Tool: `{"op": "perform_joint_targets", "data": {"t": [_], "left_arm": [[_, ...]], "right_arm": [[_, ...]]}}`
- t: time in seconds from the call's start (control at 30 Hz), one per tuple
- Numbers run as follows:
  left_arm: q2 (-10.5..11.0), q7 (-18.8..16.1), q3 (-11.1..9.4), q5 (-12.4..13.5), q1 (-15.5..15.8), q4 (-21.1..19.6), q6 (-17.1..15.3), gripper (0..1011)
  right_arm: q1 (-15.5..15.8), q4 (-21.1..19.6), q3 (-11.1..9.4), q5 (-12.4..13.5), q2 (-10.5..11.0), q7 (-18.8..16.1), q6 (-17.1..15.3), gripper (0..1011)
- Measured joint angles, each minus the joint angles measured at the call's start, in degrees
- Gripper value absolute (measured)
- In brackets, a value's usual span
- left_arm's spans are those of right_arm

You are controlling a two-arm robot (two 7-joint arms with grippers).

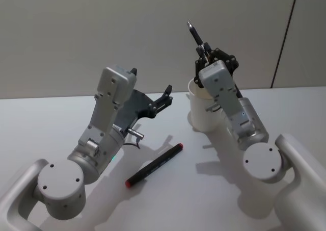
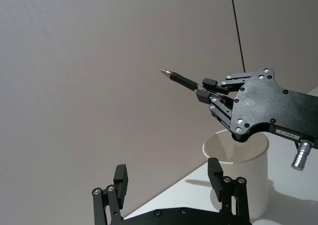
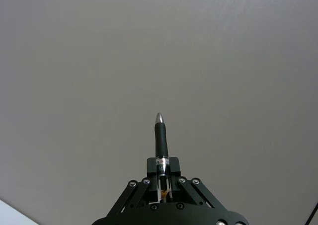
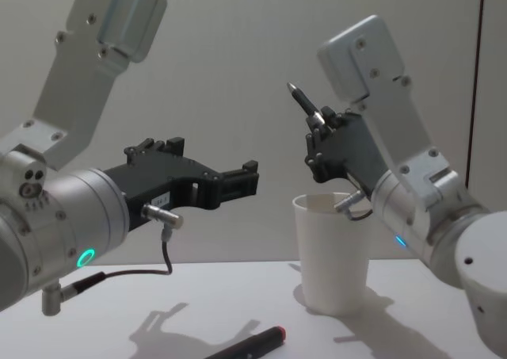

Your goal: Place the pen into the pen holder.

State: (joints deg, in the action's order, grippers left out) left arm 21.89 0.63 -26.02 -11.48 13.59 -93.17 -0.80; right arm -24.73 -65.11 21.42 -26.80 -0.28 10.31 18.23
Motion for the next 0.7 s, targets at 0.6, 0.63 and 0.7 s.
{"op": "perform_joint_targets", "data": {"t": [0.6,0.63,0.7], "left_arm": [[0.00,0.00,0.00,0.00,0.00,0.00,0.00,1001],[0.00,0.00,0.00,0.00,0.00,0.00,0.00,1001],[0.00,0.00,0.00,0.00,0.00,0.00,0.00,1001]], "right_arm": [[-1.66,3.37,0.08,-1.23,-0.69,-0.10,1.22,134],[-1.73,3.52,0.09,-1.26,-0.72,-0.14,1.25,134],[-1.93,3.97,0.13,-1.32,-0.83,-0.23,1.32,134]]}}
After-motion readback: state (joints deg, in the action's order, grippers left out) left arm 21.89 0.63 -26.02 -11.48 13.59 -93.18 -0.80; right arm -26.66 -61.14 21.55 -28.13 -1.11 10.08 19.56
